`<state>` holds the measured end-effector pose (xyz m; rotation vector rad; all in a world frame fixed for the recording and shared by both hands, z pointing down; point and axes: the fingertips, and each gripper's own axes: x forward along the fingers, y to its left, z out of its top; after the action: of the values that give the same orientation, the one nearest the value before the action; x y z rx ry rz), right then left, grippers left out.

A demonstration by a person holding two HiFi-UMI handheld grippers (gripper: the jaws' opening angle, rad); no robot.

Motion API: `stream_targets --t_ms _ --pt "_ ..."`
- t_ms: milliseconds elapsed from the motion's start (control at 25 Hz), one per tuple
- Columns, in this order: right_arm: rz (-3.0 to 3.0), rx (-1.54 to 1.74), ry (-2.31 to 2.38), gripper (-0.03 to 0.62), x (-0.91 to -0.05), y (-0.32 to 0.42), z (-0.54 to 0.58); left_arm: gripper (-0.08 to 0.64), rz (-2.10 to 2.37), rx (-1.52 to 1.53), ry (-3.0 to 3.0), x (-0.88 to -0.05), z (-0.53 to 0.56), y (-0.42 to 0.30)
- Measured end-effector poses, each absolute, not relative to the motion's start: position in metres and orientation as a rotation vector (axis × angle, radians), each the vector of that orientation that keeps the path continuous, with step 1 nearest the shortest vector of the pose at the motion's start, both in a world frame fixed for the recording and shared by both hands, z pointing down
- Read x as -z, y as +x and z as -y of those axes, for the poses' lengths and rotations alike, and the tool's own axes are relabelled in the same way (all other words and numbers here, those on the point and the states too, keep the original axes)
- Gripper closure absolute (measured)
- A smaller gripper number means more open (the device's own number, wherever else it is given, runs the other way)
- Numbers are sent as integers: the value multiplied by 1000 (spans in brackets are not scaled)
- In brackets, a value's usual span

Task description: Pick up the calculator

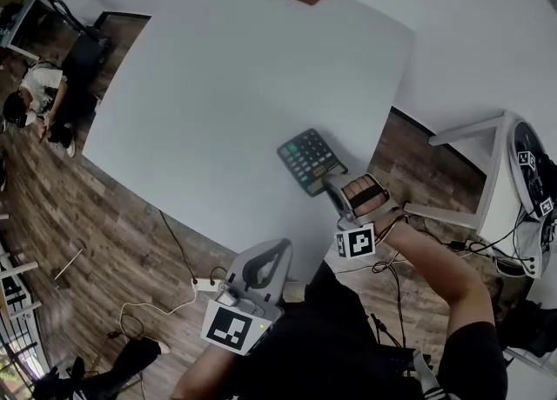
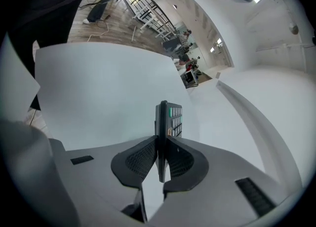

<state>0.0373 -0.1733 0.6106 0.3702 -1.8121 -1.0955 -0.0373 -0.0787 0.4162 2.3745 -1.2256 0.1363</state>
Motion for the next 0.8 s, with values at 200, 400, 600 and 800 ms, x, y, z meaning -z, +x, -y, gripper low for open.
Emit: stream_targets --t_ms 200,400,600,800 --pt "1818 1060 459 537 -562 21 158 554 1237 -107 2433 -397 72 -51" --pt "1807 1048 536 537 -514 13 148 554 1235 -70 2490 -376 64 -57" --pt "1791 1029 618 537 -467 9 137 554 1224 -42 2553 -357 57 -61" --pt "1791 1001 682 537 -428 3 120 554 1213 -15 2604 -345 56 -65"
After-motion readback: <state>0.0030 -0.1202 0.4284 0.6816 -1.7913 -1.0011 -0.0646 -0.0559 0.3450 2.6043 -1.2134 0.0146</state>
